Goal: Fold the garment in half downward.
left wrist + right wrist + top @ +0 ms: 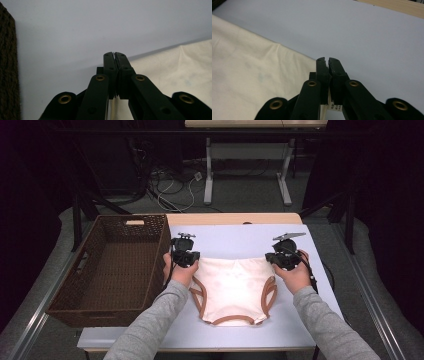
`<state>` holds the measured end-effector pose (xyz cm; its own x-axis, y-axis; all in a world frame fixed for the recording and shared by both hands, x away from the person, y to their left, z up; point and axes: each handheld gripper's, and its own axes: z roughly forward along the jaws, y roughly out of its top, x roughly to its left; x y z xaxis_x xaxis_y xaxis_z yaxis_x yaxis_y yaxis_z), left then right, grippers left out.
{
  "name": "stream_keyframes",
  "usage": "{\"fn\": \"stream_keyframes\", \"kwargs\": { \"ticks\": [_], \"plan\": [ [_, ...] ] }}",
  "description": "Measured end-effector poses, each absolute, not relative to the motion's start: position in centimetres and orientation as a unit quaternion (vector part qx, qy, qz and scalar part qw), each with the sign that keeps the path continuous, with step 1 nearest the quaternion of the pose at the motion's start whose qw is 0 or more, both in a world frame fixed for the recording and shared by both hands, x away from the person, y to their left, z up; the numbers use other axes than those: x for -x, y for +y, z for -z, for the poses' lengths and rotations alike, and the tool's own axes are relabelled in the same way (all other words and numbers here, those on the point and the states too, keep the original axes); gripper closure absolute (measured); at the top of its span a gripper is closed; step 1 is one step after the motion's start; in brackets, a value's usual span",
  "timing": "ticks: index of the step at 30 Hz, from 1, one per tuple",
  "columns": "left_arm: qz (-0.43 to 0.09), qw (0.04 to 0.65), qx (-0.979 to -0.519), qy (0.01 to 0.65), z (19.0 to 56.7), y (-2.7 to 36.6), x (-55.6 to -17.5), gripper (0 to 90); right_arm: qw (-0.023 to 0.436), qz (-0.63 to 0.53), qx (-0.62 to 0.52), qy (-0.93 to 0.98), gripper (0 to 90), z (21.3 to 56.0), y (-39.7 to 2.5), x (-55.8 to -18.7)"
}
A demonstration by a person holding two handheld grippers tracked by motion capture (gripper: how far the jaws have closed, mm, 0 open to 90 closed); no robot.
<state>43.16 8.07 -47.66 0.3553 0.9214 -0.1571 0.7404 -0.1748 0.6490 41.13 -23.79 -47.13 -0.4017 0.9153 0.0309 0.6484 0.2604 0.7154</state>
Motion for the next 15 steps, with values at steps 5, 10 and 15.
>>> {"fn": "stream_keyframes", "kwargs": {
  "ticks": [5, 10, 15],
  "plan": [
    [-0.143, 0.328, -0.747, 0.56, 47.6, 8.2, -44.2, 88.4, 0.21, -0.338, -0.508, 0.764, 87.1, 47.0, -23.2, -42.0],
    [-0.145, 0.324, -0.744, 0.567, 47.7, 8.2, -45.1, 88.4, 0.215, -0.343, -0.51, 0.759, 87.1, 46.9, -22.6, -42.7],
    [-0.143, 0.323, -0.745, 0.566, 48.1, 8.3, -45.8, 88.4, 0.219, -0.347, -0.51, 0.756, 87.1, 47.2, -22.0, -43.5]
  ]
}}
